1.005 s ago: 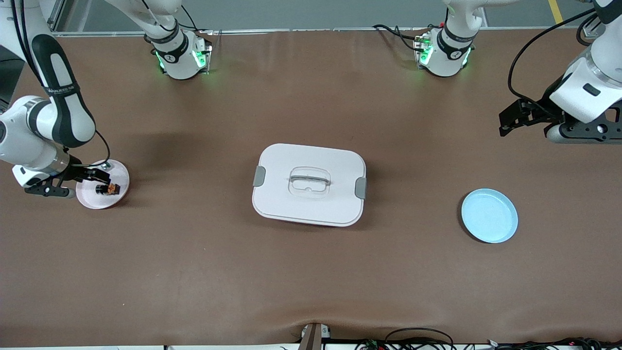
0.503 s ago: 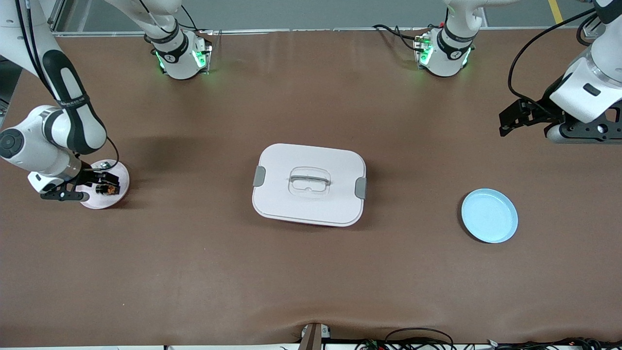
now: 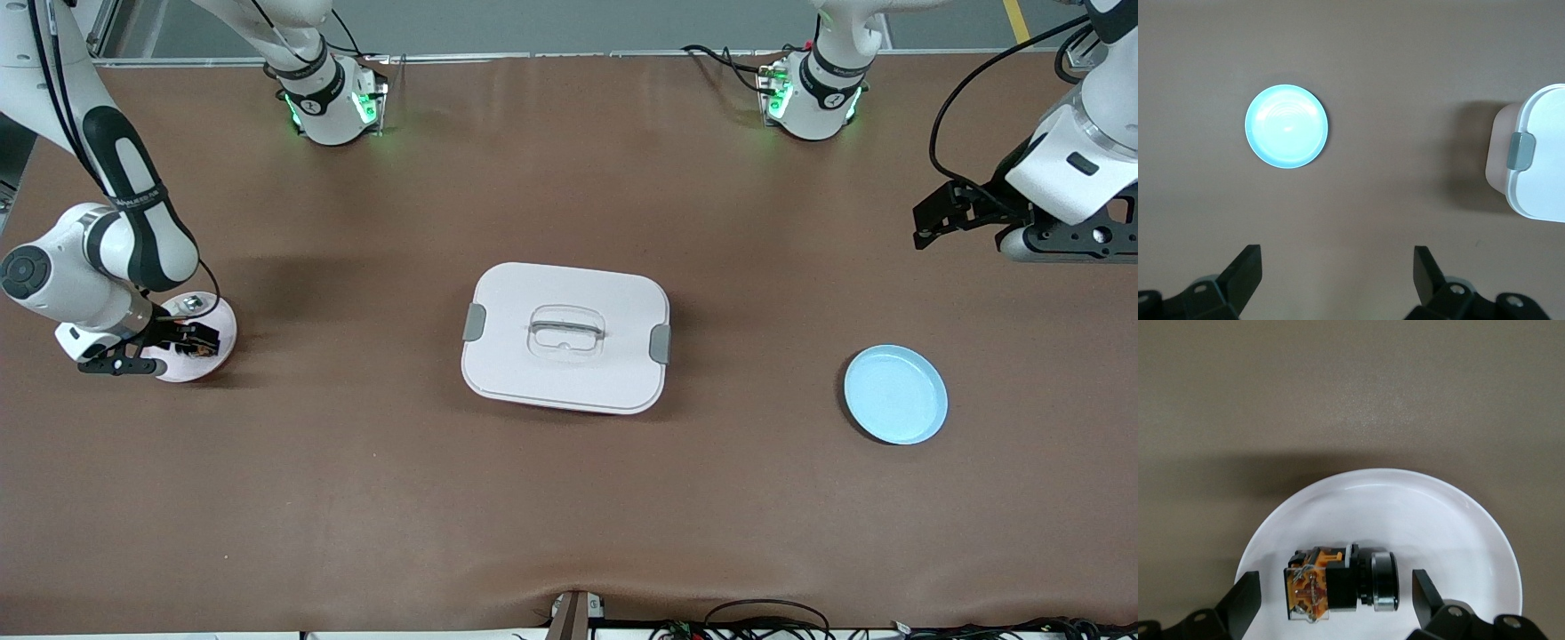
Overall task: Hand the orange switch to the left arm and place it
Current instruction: 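Close the right gripper on the orange switch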
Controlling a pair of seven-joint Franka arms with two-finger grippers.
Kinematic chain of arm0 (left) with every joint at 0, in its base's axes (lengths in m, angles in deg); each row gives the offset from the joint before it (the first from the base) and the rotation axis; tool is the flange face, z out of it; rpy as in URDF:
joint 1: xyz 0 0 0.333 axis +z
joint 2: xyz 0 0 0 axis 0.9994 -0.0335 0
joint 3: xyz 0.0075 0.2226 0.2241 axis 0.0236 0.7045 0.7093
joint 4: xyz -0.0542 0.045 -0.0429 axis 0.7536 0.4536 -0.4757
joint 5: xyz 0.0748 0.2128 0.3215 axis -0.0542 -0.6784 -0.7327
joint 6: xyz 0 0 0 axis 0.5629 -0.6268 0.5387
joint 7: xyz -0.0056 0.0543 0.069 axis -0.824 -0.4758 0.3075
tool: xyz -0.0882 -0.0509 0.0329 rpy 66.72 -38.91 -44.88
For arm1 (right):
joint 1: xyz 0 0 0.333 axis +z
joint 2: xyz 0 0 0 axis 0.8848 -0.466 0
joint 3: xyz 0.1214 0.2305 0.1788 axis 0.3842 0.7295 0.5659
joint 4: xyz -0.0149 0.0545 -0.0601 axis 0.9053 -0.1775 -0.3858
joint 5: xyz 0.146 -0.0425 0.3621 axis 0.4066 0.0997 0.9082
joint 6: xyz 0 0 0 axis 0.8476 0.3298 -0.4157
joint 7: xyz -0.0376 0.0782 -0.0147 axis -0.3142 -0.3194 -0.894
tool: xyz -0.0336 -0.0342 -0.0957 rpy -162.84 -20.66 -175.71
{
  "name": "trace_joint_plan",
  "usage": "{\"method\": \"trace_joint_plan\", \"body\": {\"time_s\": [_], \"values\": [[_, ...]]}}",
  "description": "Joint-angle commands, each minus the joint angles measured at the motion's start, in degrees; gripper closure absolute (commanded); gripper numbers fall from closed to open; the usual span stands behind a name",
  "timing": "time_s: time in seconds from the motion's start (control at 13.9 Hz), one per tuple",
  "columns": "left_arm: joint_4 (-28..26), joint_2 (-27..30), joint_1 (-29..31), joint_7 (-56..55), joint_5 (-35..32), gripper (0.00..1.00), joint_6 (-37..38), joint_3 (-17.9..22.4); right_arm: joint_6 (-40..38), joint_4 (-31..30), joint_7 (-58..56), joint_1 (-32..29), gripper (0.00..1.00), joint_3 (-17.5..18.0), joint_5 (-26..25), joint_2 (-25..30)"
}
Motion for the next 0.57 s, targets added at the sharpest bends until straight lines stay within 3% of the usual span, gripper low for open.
{"method": "trace_joint_plan", "body": {"time_s": [0.0,0.5], "values": [[1.2,-0.1,0.1,0.2,0.0,0.0,1.2,-0.2,0.5,1.9,-0.8,-0.7,0.0,0.4,-0.8,-1.9],[1.1,-0.1,0.2,0.2,0.0,0.0,1.2,-0.2,0.5,1.5,-1.4,-0.6,0.0,0.3,-0.8,-2.4]]}}
